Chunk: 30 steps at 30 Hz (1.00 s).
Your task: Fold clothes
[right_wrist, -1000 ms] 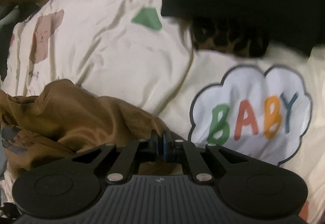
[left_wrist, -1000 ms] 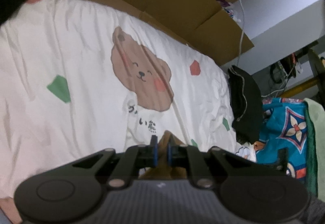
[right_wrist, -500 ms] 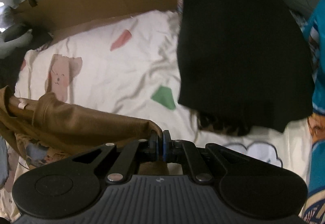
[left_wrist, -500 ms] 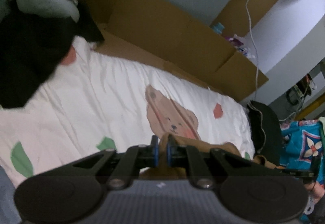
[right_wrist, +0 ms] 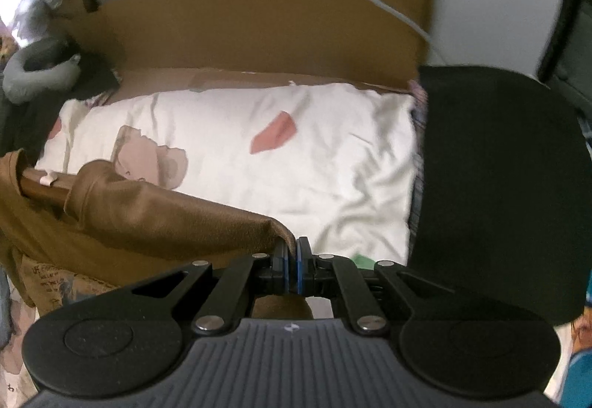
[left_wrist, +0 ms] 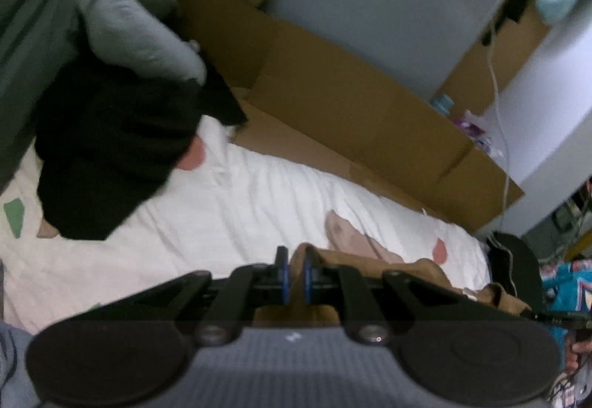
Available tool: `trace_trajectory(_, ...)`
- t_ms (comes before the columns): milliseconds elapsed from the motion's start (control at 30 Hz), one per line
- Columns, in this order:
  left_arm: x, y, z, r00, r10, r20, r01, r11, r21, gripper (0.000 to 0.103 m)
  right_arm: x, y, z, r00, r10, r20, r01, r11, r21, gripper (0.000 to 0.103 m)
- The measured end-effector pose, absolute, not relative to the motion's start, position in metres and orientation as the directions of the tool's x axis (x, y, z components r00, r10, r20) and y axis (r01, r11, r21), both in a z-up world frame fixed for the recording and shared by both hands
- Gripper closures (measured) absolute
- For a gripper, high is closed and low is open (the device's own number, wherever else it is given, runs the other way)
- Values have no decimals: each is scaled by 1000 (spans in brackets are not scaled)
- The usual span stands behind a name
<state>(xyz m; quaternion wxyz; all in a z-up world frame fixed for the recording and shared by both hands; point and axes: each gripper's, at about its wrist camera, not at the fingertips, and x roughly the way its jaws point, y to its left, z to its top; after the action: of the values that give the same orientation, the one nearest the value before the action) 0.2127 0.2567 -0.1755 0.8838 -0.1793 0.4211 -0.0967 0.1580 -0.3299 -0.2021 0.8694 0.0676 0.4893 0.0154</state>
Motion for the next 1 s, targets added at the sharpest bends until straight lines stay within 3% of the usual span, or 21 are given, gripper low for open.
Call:
trace_trajectory(300,246,282,-220,600,-324,-731,-16,909,-416,95,211,-294,-225,487,24,-873,27,999,43,101)
trace_trajectory(467,261,277,-233,588,-344,-732,-3,904,-428,95,221,-286,-238,454,-38,-890,110,994,14,101)
trace_trajectory(1000,276,288,-244,608,-320,-727,-3,915,-404,95,253,-260,-208,494,-159,-855,59,987,-150,101)
